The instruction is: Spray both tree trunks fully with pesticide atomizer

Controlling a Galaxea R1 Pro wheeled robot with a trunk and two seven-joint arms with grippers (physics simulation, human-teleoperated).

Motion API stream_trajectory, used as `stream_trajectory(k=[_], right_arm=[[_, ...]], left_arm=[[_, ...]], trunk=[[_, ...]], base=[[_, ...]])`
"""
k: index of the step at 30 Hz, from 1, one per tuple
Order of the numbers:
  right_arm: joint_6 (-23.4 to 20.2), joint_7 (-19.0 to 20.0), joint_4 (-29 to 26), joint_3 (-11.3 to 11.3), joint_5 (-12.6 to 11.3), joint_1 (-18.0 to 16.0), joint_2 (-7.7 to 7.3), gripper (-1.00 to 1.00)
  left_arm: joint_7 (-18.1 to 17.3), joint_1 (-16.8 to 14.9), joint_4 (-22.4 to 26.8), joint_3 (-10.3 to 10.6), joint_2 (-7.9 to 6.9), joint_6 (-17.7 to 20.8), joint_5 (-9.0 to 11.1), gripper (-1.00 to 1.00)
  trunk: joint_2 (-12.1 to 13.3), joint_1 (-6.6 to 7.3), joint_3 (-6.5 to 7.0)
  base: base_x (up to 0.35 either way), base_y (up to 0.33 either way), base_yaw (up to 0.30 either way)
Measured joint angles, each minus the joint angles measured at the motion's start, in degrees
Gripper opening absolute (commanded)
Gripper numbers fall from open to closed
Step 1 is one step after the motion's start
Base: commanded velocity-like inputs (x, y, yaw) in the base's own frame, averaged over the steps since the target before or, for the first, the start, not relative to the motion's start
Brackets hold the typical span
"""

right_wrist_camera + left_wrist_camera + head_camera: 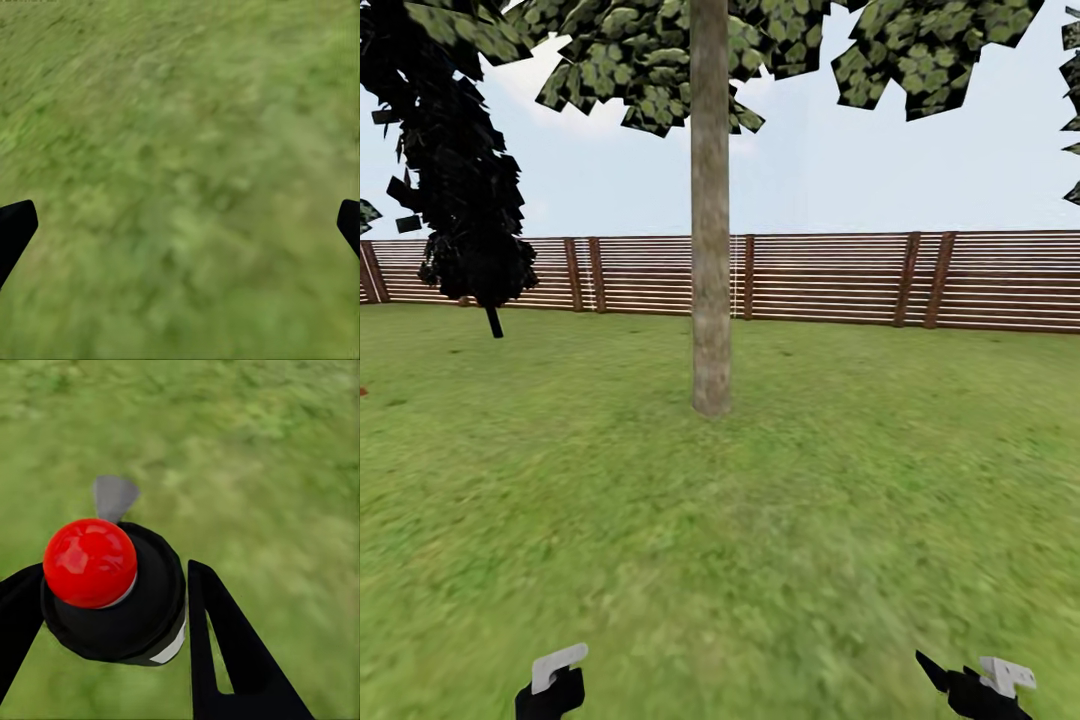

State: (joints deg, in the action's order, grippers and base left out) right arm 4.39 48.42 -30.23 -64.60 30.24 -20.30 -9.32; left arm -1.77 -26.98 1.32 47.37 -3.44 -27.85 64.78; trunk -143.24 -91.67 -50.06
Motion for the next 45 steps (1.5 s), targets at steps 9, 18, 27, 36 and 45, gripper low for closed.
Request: stream_trajectory(k=[9, 18, 27, 36, 45], right_arm=[[0.00, 0.01, 0.00, 0.00, 0.00, 0.00, 0.00, 1.00], [0.00, 0.01, -0.01, 0.00, 0.00, 0.00, 0.00, 1.00], [0.00, 0.01, -0.01, 0.00, 0.00, 0.01, 0.00, 1.00], [0.00, 0.01, -0.01, 0.00, 0.00, 0.00, 0.00, 1.00], [0.00, 0.00, -0.01, 0.00, 0.00, 0.01, 0.00, 1.00]], left_arm=[[0.00, 0.00, 0.00, -0.01, -0.02, -0.01, 0.01, -1.00], [0.00, 0.00, 0.00, -0.01, -0.02, -0.01, 0.01, -1.00], [0.00, 0.00, 0.00, -0.01, -0.01, -0.01, 0.01, -1.00], [0.00, 0.00, 0.00, 0.00, 0.00, -0.01, 0.00, -1.00], [0.00, 0.00, 0.00, -0.02, -0.01, -0.01, 0.01, -1.00]], trunk=[[0.00, 0.00, 0.00], [0.00, 0.00, 0.00], [0.00, 0.00, 0.00], [0.00, 0.00, 0.00], [0.00, 0.00, 0.00]], base=[[0.338, 0.000, 0.000], [0.338, 0.000, 0.000], [0.338, 0.000, 0.000], [0.338, 0.000, 0.000], [0.338, 0.000, 0.118]])
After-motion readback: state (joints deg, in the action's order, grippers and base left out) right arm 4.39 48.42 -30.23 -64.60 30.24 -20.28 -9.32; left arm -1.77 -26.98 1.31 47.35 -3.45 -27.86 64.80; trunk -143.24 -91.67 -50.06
